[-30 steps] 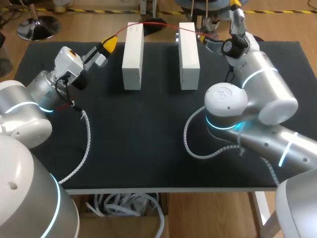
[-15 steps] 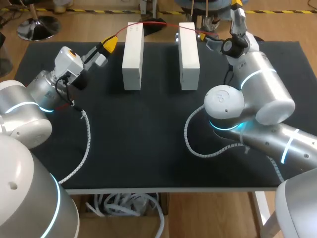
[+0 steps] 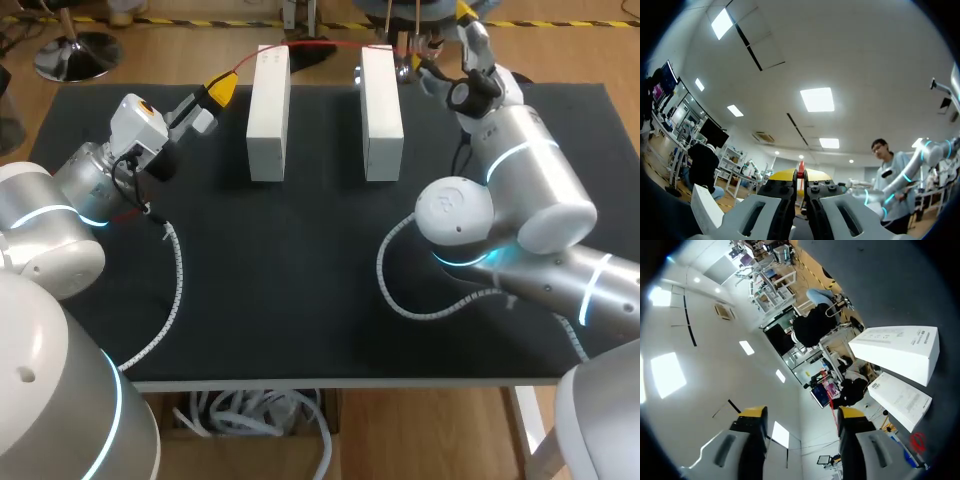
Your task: Grab the tape and strap the tape.
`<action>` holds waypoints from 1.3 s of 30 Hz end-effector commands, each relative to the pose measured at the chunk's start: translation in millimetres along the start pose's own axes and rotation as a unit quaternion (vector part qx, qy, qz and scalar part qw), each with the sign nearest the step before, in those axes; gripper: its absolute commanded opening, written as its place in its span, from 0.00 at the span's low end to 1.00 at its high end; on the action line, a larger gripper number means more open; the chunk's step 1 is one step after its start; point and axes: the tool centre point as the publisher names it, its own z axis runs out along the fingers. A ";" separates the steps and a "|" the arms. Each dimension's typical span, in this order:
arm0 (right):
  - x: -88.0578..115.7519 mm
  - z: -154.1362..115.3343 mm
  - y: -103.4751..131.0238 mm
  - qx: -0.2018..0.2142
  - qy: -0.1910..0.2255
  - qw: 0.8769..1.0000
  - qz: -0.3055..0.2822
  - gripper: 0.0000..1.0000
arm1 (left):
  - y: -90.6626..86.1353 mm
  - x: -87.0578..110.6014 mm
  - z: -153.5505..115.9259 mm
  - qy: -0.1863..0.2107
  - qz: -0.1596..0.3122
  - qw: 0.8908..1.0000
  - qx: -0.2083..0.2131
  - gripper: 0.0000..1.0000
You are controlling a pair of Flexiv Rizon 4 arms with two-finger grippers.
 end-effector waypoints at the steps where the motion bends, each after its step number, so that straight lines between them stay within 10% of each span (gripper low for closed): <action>1: 0.1 -2.5 -1.3 0.000 -0.002 1.000 0.000 0.59 | 0.6 -0.3 -0.1 0.000 0.000 1.000 0.001 0.00; 16: -1.5 -2.7 -8.6 0.007 -0.002 1.000 0.002 0.62 | 0.6 -0.3 -0.1 0.000 0.000 1.000 0.001 0.00; 39: -7.7 -4.8 -16.6 0.014 -0.008 1.000 0.000 0.38 | 0.6 -0.3 -0.1 0.000 0.000 1.000 0.001 0.00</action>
